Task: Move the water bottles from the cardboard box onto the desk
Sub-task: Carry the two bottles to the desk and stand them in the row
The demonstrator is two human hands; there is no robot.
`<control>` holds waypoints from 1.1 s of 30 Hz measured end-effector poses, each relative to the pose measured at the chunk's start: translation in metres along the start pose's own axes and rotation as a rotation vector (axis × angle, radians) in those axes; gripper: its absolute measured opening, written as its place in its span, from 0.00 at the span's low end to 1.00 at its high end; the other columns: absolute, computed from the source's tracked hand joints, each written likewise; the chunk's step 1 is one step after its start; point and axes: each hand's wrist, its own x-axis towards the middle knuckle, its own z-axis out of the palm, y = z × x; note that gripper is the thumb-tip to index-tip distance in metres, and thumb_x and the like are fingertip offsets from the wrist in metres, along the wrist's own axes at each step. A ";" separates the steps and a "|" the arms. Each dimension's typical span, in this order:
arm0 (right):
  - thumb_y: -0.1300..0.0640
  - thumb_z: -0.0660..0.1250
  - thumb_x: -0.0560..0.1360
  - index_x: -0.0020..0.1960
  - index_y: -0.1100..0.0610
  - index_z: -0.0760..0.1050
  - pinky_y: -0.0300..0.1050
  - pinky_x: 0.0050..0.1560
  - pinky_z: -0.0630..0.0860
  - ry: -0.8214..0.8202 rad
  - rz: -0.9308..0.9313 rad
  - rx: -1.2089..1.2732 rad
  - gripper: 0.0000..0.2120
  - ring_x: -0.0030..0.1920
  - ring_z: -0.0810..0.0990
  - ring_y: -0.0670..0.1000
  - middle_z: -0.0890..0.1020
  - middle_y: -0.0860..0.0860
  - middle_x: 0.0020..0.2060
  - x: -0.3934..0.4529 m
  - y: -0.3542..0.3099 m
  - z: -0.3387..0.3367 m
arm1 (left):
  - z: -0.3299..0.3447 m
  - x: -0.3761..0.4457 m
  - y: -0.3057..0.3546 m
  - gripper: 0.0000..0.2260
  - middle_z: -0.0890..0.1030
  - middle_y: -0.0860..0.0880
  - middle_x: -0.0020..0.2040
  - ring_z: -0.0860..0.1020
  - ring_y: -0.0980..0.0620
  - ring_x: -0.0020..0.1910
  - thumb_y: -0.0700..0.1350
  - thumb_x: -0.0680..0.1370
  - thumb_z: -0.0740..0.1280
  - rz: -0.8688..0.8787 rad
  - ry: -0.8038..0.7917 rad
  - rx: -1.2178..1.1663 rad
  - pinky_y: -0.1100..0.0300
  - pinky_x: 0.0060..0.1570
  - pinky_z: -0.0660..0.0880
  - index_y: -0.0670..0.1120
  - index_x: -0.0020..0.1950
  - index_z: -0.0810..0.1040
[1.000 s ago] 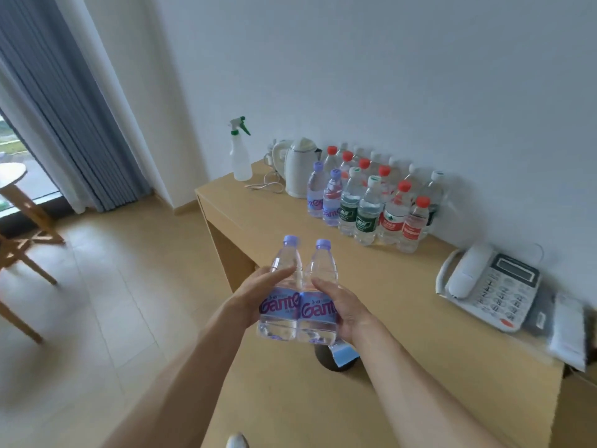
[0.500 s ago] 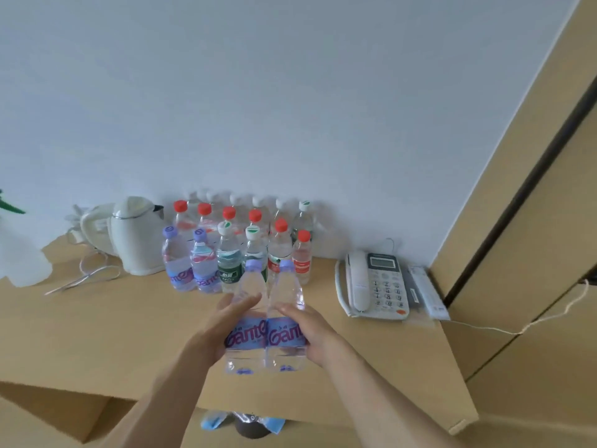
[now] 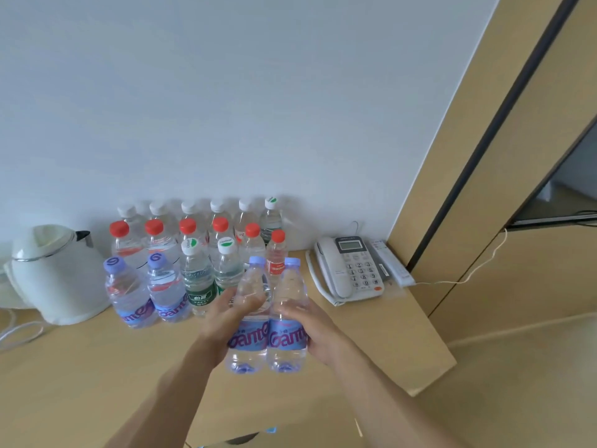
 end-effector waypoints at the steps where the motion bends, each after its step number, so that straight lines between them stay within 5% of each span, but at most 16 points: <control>1: 0.55 0.78 0.70 0.59 0.57 0.76 0.56 0.55 0.82 0.005 -0.010 0.000 0.20 0.55 0.85 0.56 0.85 0.55 0.55 0.001 0.001 -0.002 | 0.001 0.002 -0.001 0.27 0.86 0.42 0.53 0.86 0.41 0.50 0.52 0.65 0.81 0.008 0.001 0.008 0.41 0.50 0.82 0.47 0.60 0.80; 3: 0.56 0.79 0.66 0.55 0.56 0.76 0.48 0.48 0.81 -0.006 -0.037 -0.012 0.21 0.52 0.86 0.54 0.86 0.54 0.52 0.003 0.001 -0.006 | 0.003 0.006 -0.003 0.29 0.86 0.42 0.52 0.86 0.41 0.49 0.54 0.62 0.82 0.020 0.001 0.034 0.42 0.50 0.82 0.47 0.59 0.79; 7: 0.57 0.79 0.61 0.62 0.58 0.75 0.49 0.54 0.80 -0.004 -0.088 -0.033 0.31 0.54 0.85 0.54 0.86 0.54 0.54 0.014 -0.001 -0.016 | 0.004 0.015 -0.002 0.30 0.86 0.44 0.51 0.85 0.42 0.49 0.54 0.59 0.82 0.054 0.014 0.124 0.42 0.53 0.81 0.47 0.58 0.80; 12: 0.58 0.80 0.63 0.64 0.56 0.73 0.48 0.55 0.79 -0.067 -0.150 -0.078 0.32 0.56 0.85 0.52 0.86 0.52 0.56 0.028 -0.007 -0.022 | -0.002 0.022 -0.001 0.27 0.87 0.52 0.48 0.85 0.55 0.46 0.54 0.57 0.81 0.124 0.064 0.296 0.56 0.48 0.78 0.53 0.55 0.82; 16: 0.61 0.79 0.62 0.62 0.52 0.74 0.52 0.61 0.79 -0.046 -0.190 -0.170 0.31 0.58 0.84 0.50 0.85 0.51 0.56 0.036 -0.007 -0.022 | -0.008 0.025 -0.006 0.25 0.86 0.56 0.47 0.84 0.57 0.45 0.47 0.62 0.83 0.148 0.128 0.404 0.57 0.47 0.78 0.55 0.55 0.80; 18: 0.63 0.79 0.64 0.61 0.48 0.74 0.46 0.58 0.79 -0.024 -0.191 -0.203 0.29 0.56 0.84 0.45 0.85 0.49 0.55 0.039 -0.006 -0.022 | -0.010 0.026 -0.006 0.24 0.86 0.59 0.46 0.83 0.61 0.43 0.46 0.62 0.82 0.164 0.133 0.463 0.58 0.45 0.77 0.56 0.54 0.79; 21: 0.64 0.80 0.67 0.62 0.47 0.74 0.36 0.50 0.78 -0.022 -0.200 -0.285 0.29 0.54 0.83 0.42 0.84 0.46 0.54 0.044 -0.006 -0.022 | -0.012 0.027 -0.005 0.24 0.85 0.60 0.46 0.82 0.63 0.43 0.46 0.61 0.81 0.177 0.144 0.527 0.58 0.46 0.77 0.57 0.53 0.78; 28: 0.65 0.80 0.66 0.59 0.49 0.74 0.52 0.61 0.79 0.005 -0.190 -0.396 0.27 0.58 0.82 0.52 0.84 0.50 0.54 0.056 -0.003 -0.024 | -0.013 0.028 -0.007 0.27 0.84 0.56 0.52 0.81 0.52 0.52 0.46 0.60 0.80 0.161 0.136 0.570 0.48 0.56 0.79 0.57 0.57 0.78; 33: 0.63 0.81 0.64 0.54 0.44 0.74 0.47 0.55 0.79 0.035 -0.169 -0.463 0.26 0.54 0.83 0.47 0.85 0.45 0.50 0.060 -0.001 -0.033 | -0.005 0.026 -0.013 0.27 0.84 0.55 0.52 0.82 0.53 0.53 0.44 0.62 0.80 0.163 0.137 0.564 0.45 0.58 0.79 0.56 0.58 0.78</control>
